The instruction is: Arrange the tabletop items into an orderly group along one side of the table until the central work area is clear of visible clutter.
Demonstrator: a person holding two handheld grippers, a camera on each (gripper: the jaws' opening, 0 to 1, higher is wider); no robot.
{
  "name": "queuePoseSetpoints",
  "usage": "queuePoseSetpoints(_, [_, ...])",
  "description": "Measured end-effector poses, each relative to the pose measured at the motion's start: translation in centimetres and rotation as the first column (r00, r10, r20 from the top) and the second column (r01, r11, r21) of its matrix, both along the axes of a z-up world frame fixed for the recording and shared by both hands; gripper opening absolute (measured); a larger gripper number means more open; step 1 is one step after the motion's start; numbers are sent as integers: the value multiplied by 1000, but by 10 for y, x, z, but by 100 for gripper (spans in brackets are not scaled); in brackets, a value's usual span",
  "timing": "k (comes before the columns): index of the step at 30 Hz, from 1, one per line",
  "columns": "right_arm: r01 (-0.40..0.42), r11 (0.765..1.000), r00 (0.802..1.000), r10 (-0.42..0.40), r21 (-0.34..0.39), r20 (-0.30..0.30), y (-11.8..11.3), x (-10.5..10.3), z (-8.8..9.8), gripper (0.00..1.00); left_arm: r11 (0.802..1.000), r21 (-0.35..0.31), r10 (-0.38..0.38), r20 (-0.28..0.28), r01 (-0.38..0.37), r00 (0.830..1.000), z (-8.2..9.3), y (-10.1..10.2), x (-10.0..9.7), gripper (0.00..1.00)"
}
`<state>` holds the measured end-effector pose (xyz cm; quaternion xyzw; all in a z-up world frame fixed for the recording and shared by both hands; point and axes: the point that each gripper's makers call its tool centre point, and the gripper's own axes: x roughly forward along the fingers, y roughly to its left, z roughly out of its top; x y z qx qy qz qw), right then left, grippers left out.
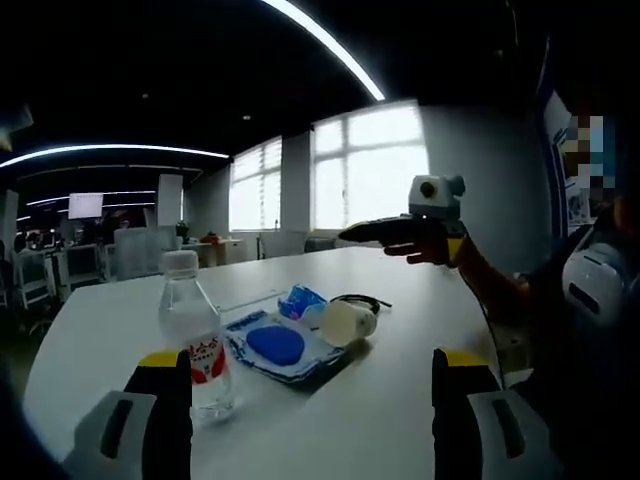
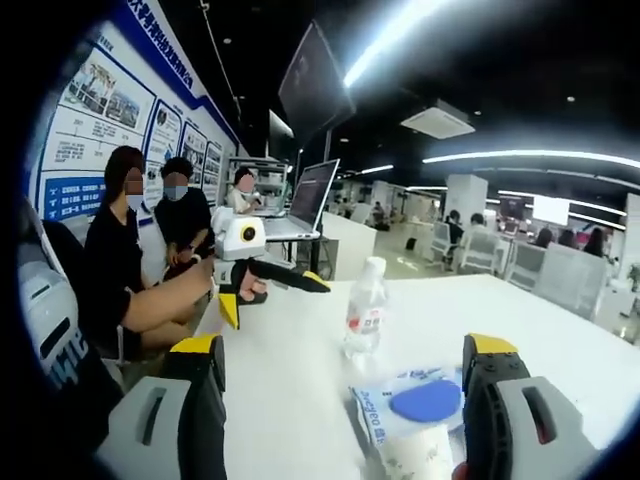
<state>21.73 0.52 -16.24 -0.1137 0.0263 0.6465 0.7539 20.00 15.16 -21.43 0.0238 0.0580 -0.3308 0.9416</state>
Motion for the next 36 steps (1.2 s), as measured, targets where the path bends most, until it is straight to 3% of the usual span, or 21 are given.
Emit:
queuePoseSetpoints(18, [94,995,996,-94,11,4,-53,-12,-8,100,999,7,-50,23,50,998,5,-35,-5,100])
queuePoseSetpoints(36, [178,984,984,-178,19,14,-97,-10,-12,100,994,20,-109,30,108,994,2,-68,6,99])
